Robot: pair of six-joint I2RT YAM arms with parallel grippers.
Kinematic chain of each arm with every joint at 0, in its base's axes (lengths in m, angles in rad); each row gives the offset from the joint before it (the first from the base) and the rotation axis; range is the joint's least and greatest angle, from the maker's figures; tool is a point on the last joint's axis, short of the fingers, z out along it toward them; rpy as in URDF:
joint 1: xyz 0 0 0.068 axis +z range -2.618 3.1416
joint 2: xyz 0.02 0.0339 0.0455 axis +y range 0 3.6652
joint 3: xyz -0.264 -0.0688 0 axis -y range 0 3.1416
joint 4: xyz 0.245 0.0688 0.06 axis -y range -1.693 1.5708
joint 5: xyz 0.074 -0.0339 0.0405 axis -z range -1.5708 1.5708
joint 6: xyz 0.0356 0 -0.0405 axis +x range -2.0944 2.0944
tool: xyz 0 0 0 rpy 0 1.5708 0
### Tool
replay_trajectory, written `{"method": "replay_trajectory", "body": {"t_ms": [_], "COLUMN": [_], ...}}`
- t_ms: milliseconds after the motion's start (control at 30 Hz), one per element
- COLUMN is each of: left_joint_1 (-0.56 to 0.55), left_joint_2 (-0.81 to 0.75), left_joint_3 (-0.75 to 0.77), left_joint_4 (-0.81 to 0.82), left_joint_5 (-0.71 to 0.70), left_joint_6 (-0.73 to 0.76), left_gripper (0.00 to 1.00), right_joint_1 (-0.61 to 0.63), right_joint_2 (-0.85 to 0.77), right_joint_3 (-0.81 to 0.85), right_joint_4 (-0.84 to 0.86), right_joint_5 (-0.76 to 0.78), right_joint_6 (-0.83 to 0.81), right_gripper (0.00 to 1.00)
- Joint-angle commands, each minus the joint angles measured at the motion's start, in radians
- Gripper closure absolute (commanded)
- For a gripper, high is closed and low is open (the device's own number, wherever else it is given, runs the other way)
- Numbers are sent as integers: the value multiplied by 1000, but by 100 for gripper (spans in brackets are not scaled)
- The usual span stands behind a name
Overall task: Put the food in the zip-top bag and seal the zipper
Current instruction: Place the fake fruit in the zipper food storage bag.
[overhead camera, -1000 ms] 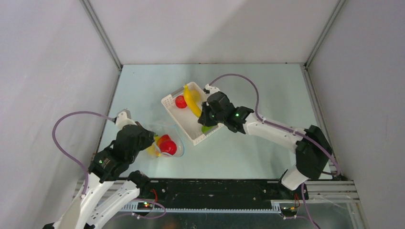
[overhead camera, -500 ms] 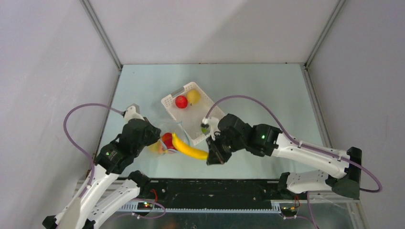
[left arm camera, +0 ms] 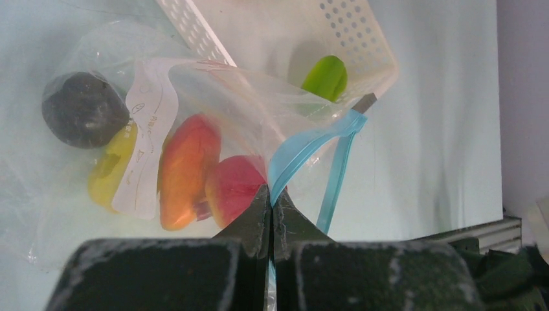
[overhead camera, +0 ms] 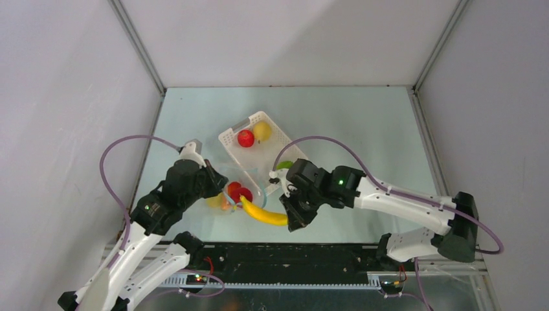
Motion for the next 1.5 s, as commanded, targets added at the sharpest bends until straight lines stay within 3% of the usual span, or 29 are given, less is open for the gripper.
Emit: {"method": "replay_trajectory", "body": {"t_ms": [0, 533, 900, 1000, 1133, 1267, 1467], "left_joint_1": [-3, -4, -17, -22, -30, -49, -74], "left_joint_2": [-7, -8, -10, -18, -19, -15, -5], "left_joint_3": [15, 13, 7, -8, -19, -17, -15], "left_joint_4": [44, 64, 99, 117, 135, 141, 138], "left_joint_5": [85, 159, 186, 191, 203, 202, 182], "left_joint_6": [53, 66, 50, 43, 31, 28, 20], "left_gripper": [100, 100, 100, 100, 100, 100, 100], "right_joint_1": [-23, -17, -29, -60, -62, -65, -43], "right_joint_2": [63, 330, 486, 496, 489, 497, 511], "right_joint_3": [88, 400, 563, 568, 557, 547, 584], "right_joint_4": [4, -66, -95, -64, 12, 82, 79], "right_joint_5": [56, 193, 44, -52, -66, -127, -161], "right_joint_6": [-36, -6, 94, 177, 271, 332, 325], "right_gripper": [100, 100, 100, 93, 86, 86, 72]}}
